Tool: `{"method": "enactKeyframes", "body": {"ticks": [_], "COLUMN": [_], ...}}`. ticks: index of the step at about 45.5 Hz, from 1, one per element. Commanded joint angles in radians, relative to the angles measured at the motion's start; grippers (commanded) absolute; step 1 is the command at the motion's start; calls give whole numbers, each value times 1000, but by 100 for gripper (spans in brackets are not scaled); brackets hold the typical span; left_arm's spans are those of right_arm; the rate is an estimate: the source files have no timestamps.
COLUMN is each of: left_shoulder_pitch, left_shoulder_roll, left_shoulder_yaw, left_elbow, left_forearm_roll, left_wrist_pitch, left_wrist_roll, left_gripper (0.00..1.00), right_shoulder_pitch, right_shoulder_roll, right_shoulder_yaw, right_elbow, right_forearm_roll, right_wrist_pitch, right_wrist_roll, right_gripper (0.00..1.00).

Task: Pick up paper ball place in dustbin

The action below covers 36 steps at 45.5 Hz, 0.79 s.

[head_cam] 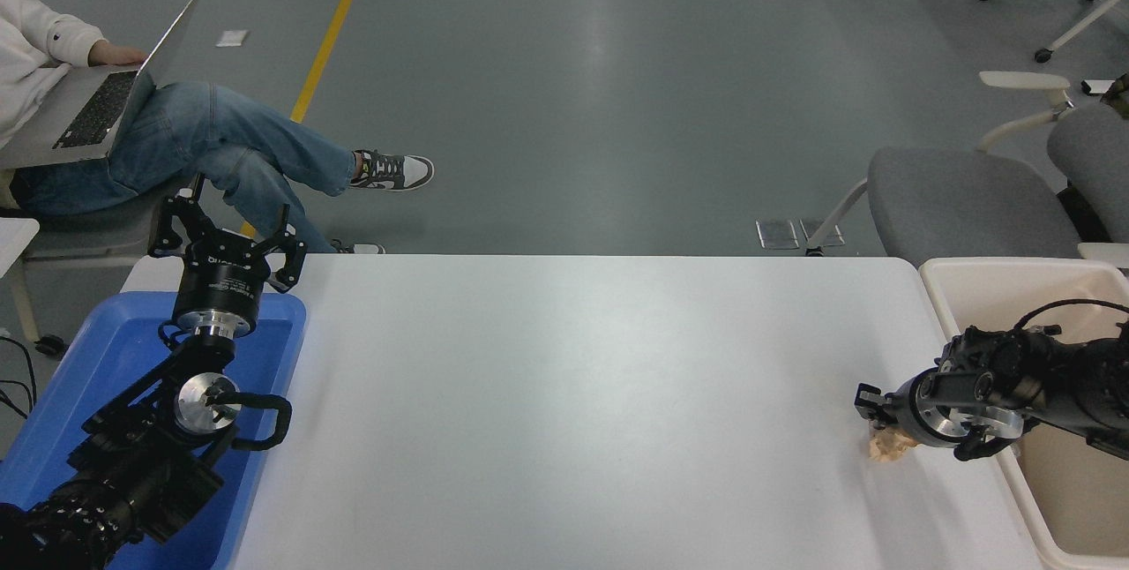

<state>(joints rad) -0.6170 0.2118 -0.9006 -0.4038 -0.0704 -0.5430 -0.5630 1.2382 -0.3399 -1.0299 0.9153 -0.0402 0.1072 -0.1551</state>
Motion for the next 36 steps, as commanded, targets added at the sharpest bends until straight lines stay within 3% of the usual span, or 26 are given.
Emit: {"method": "enactKeyframes", "body": {"ticks": [1,11,29,36], "left_shoulder_pitch": [0,0,0,0], "left_shoulder_roll": [0,0,0,0], "left_shoulder_yaw": [0,0,0,0], "left_elbow": [0,0,0,0], "left_forearm_roll": [0,0,0,0], "left_wrist_pitch": [0,0,0,0], "left_wrist_roll": [0,0,0,0], "left_gripper": [99,99,99,99], "right_shoulder_pitch": [213,532,987,1133], "right_shoulder_roll": [-59,-57,-71,-88], "right_shoulder_yaw": [-73,-199,-170,-159], "right_elbow": [226,525,594,597], "right_forearm_roll": [2,-3,14,62], "right_wrist_pitch": [16,74,663,678], "right_wrist_roll": [2,8,11,11], "right_gripper": [0,0,0,0]}}
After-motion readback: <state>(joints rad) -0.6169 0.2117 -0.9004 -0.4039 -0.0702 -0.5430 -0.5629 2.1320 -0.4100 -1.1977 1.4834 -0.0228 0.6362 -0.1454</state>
